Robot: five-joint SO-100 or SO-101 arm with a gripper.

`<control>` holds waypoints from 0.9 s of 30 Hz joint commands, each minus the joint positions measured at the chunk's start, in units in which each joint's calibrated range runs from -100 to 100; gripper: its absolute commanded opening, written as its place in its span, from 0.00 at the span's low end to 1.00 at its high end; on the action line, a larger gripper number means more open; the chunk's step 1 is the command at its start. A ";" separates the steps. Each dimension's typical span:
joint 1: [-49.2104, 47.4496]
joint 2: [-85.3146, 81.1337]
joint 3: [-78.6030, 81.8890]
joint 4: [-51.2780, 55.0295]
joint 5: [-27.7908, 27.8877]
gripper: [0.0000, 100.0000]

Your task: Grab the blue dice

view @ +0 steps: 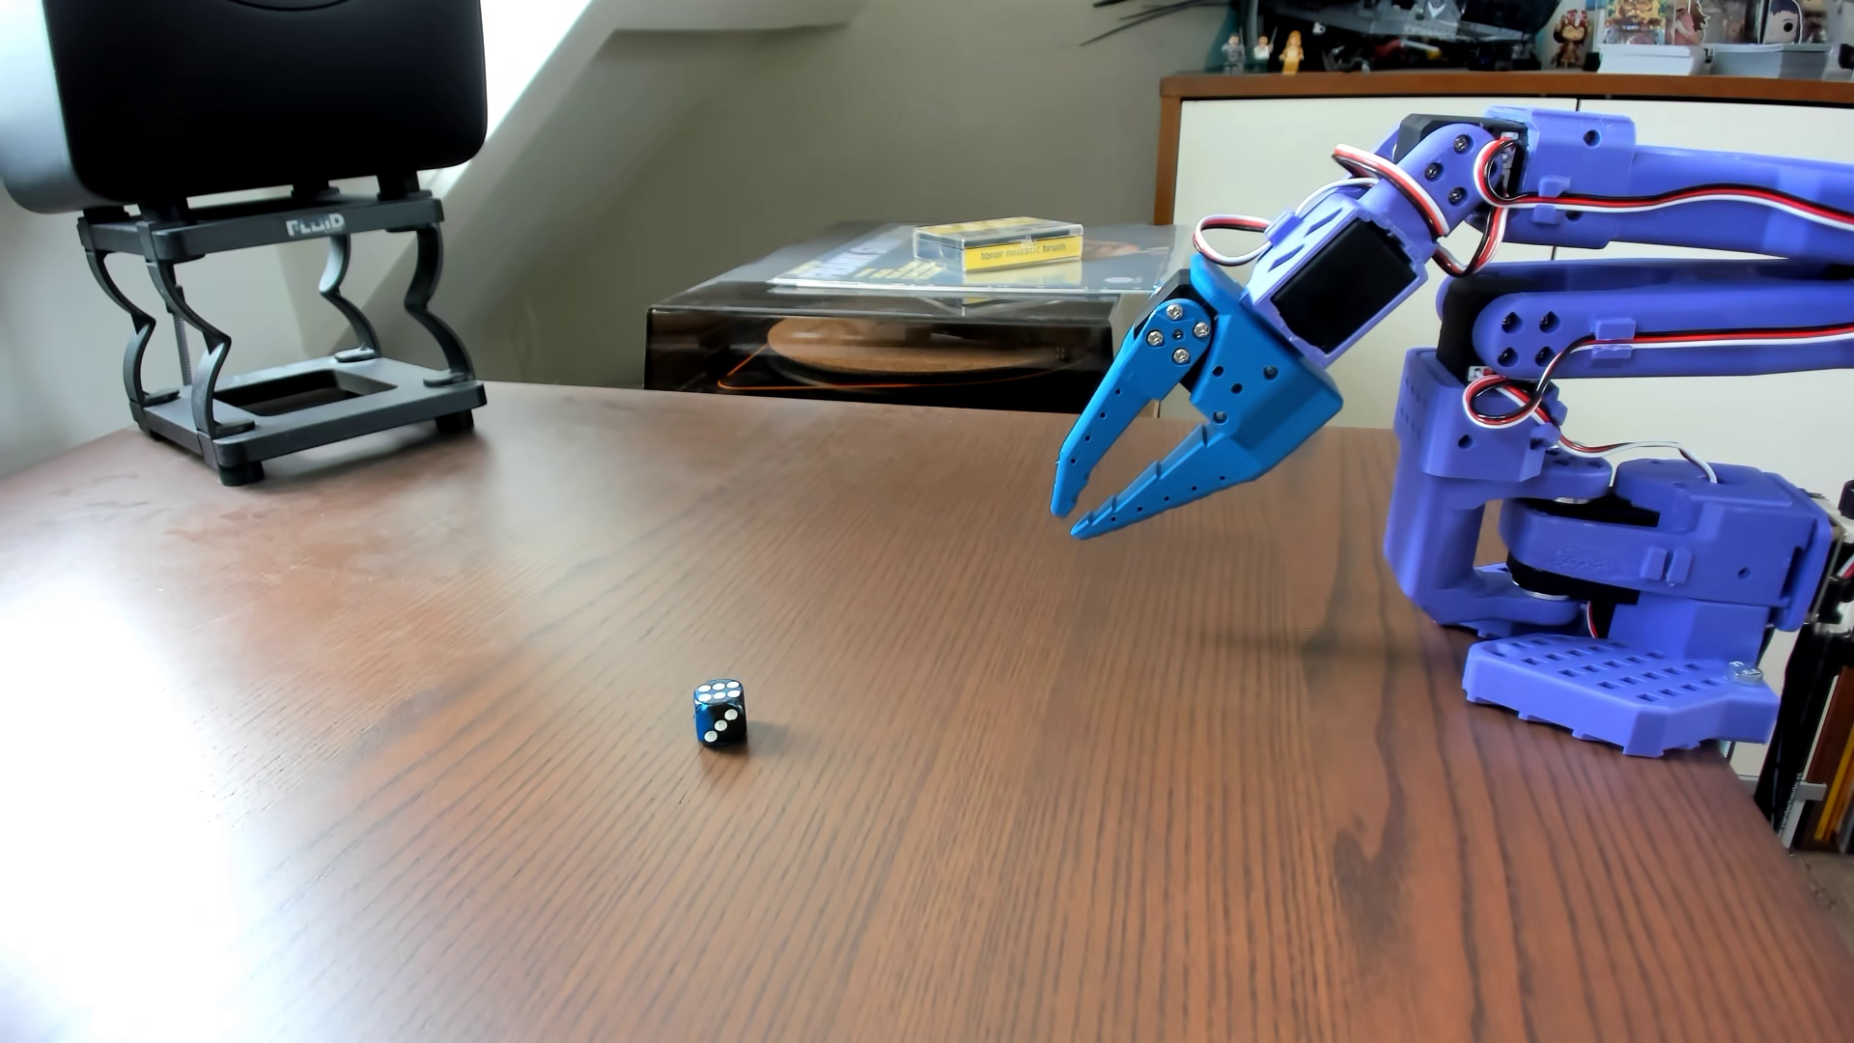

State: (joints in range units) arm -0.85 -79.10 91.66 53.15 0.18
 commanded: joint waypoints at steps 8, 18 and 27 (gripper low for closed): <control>-4.71 4.97 -33.16 11.88 12.49 0.04; -21.24 63.82 -83.88 39.07 12.70 0.11; -24.19 91.61 -111.09 41.46 12.49 0.15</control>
State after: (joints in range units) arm -24.58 6.02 -6.06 93.57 12.78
